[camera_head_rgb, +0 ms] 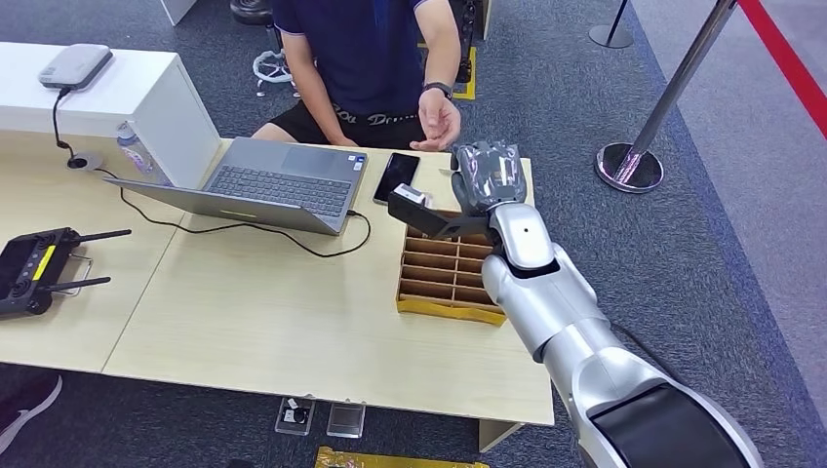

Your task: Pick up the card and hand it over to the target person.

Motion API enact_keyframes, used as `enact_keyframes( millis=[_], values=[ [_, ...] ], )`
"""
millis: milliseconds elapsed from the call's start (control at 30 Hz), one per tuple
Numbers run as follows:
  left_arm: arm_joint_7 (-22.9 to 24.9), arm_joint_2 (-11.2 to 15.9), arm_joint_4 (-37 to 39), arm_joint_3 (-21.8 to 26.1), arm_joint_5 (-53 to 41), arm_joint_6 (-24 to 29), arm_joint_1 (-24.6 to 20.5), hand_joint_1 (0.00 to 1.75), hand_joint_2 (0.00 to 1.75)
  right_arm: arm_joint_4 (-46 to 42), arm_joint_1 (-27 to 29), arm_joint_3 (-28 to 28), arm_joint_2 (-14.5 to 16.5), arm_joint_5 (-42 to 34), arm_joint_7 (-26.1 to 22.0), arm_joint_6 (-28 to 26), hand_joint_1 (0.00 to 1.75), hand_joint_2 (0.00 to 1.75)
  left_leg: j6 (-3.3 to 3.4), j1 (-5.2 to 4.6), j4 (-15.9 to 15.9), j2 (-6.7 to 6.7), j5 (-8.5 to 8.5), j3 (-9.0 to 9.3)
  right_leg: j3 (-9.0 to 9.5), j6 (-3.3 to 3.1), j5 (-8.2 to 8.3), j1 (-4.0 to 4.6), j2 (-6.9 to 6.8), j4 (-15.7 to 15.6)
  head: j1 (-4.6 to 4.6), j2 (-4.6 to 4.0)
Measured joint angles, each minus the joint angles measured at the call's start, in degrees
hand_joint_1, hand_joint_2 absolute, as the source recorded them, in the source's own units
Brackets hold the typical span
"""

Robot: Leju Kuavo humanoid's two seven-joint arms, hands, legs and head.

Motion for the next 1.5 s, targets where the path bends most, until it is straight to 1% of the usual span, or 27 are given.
enact_keyframes(
  millis=[200, 367, 800, 933, 1033, 1167, 1233, 1333, 1400, 1500],
  values=[
    [-0.15, 0.15, 0.04, -0.23, -0.53, -0.11, -0.06, 0.00, 1.75, -0.40, -0.59, -0.96, -0.02, 1.28, -0.08, -0.49, 1.57, 1.75, 0.00, 0.00, 0.01, 0.01, -0.01, -0.01, -0.01, 0.00, -0.01, 0.00, 0.01, 0.02, 0.00, 0.00],
    [-0.36, 0.35, 0.08, -0.26, -0.93, -0.11, -0.16, 0.00, 1.75, -1.03, -0.98, -2.37, -0.03, 2.15, -1.02, -2.16, 1.57, 1.75, 0.00, 0.00, 0.02, -0.02, -0.02, 0.01, 0.01, 0.00, -0.03, 0.00, -0.02, 0.02, 0.00, 0.00],
    [-0.13, 0.51, 0.09, 0.21, -0.75, -0.14, -0.18, 0.00, 1.75, -1.02, -1.67, -2.80, 0.61, 2.97, -2.07, -1.82, 1.57, 1.75, -0.01, 0.00, 0.01, -0.01, -0.03, 0.01, 0.02, 0.00, -0.03, 0.00, 0.00, 0.01, 0.00, 0.00],
    [-0.67, 0.49, -0.01, -0.01, -1.09, 0.18, 0.01, 0.00, 1.75, -0.93, -1.33, -3.26, 0.72, 3.19, -1.85, -1.90, 0.00, 1.75, -0.01, 0.00, -0.01, 0.01, -0.04, 0.03, 0.04, 0.00, -0.04, 0.00, 0.01, -0.01, 0.00, 0.00],
    [-0.80, 0.52, -0.03, 0.20, -0.97, 0.40, 0.00, 0.00, 1.75, -1.06, -1.00, -3.58, 0.50, 3.48, -1.80, -1.89, 0.00, 1.75, -0.01, 0.01, -0.02, -0.01, -0.02, 0.02, 0.03, 0.00, -0.02, 0.01, -0.01, -0.02, 0.00, 0.00],
    [-0.80, 0.56, -0.02, 0.74, -0.51, 0.44, -0.08, 0.00, 0.00, -1.20, -0.82, -4.08, 0.24, 3.50, -1.77, -1.79, 0.00, 1.75, -0.01, 0.01, -0.01, -0.03, 0.01, -0.01, 0.00, 0.00, 0.00, 0.01, -0.02, -0.02, 0.00, 0.00],
    [-0.93, 0.56, 0.00, 0.94, -0.44, 0.35, -0.09, 0.00, 0.00, -1.52, -0.71, -5.14, -0.15, 3.22, -2.16, -1.73, 0.00, 1.75, -0.01, 0.01, -0.01, -0.03, 0.02, -0.02, -0.01, 0.00, 0.01, 0.01, -0.03, -0.01, 0.00, 0.00],
    [-1.14, 0.52, -0.03, 1.38, -0.32, 0.36, -0.08, 0.00, 0.00, -2.29, -0.45, -8.97, -0.97, 0.77, -4.18, -1.48, 0.00, 1.75, -0.02, 0.02, 0.00, -0.09, 0.00, 0.02, 0.03, 0.00, -0.03, 0.01, -0.08, -0.02, 0.00, 0.00],
    [-1.14, 0.46, -0.06, 1.78, -0.18, 0.39, -0.06, 0.00, 0.00, -2.87, -0.21, -13.13, -2.06, -2.71, -6.38, -1.31, 0.00, 1.75, -0.01, 0.02, 0.00, -0.12, 0.00, 0.01, 0.05, 0.01, -0.03, 0.02, -0.12, -0.03, 0.00, 0.00],
    [-0.85, 0.36, -0.09, 2.48, 0.18, 0.43, -0.07, 0.00, 0.00, -3.17, 0.11, -19.31, -4.77, -8.22, -10.06, -0.89, 0.00, 1.75, 0.00, 0.02, 0.00, -0.22, 0.02, 0.01, 0.09, 0.03, -0.03, 0.02, -0.21, -0.06, 0.00, 0.00]
  ],
)
